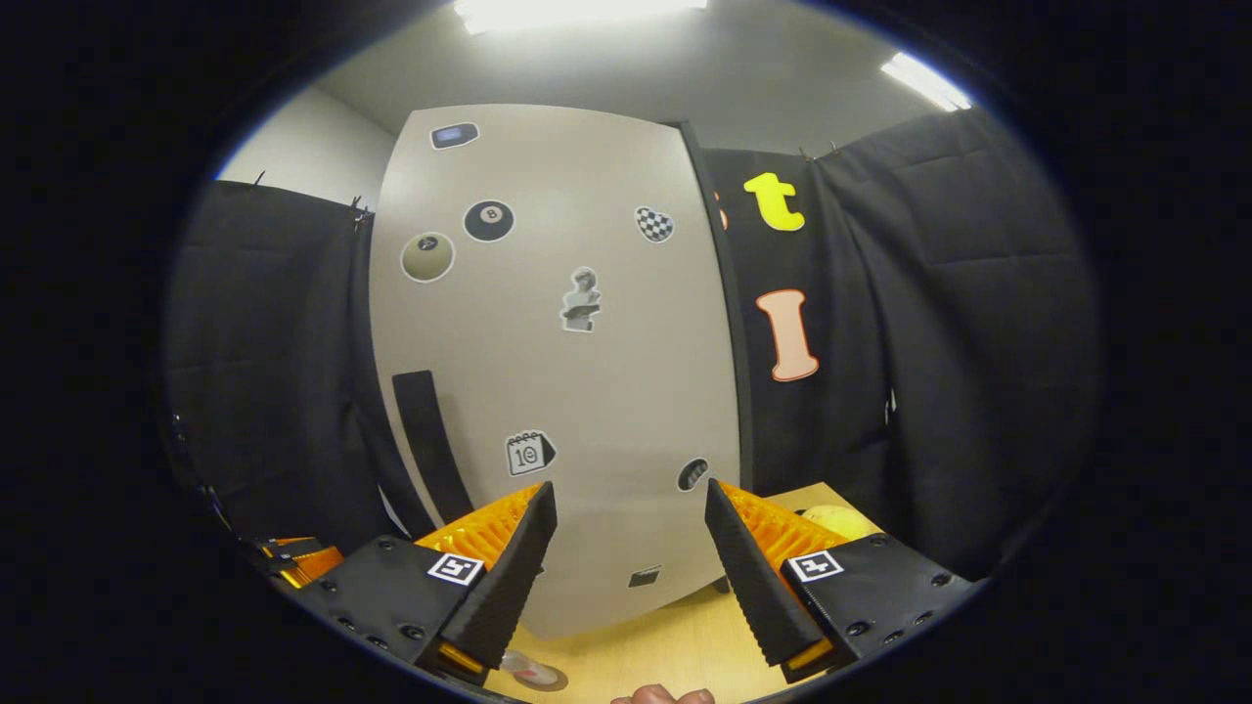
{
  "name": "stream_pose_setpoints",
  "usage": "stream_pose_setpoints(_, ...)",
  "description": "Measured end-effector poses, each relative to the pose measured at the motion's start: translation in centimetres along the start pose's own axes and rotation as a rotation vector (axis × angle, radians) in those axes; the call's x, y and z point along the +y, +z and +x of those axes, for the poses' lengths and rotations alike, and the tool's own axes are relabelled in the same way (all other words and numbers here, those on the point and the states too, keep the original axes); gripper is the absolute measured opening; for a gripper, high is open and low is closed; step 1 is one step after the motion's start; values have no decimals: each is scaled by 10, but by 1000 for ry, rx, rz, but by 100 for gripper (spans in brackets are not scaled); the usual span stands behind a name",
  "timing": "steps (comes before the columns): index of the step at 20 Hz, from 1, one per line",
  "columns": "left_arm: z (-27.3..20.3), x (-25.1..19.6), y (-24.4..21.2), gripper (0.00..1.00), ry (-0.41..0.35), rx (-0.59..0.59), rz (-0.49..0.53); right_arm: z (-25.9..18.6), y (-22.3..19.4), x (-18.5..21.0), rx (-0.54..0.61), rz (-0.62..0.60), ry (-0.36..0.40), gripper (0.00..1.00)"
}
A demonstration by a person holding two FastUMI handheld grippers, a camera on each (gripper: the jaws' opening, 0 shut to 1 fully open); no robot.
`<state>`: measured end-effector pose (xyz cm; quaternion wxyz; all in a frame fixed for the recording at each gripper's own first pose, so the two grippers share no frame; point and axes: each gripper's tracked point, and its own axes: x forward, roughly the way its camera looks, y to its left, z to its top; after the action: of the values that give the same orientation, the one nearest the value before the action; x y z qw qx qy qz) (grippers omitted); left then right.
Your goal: Open the cabinet door with the right hand, grasp the bottle in the cabinet with the left hand and place it on the coaster, then close the cabinet door with the right hand.
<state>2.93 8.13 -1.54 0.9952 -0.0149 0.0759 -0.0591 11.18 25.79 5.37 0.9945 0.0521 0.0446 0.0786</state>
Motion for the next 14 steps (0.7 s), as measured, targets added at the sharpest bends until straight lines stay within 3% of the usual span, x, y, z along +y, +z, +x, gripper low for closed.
stream_pose_setpoints(10, 16, -83, 33, 87, 69, -56, 38, -15, 3, -92, 2, 1, 12, 97)
stream_pose_setpoints(14, 14, -119, 49, 87, 103, -94, 69, -16, 8, -122, 0, 37, 64, 98)
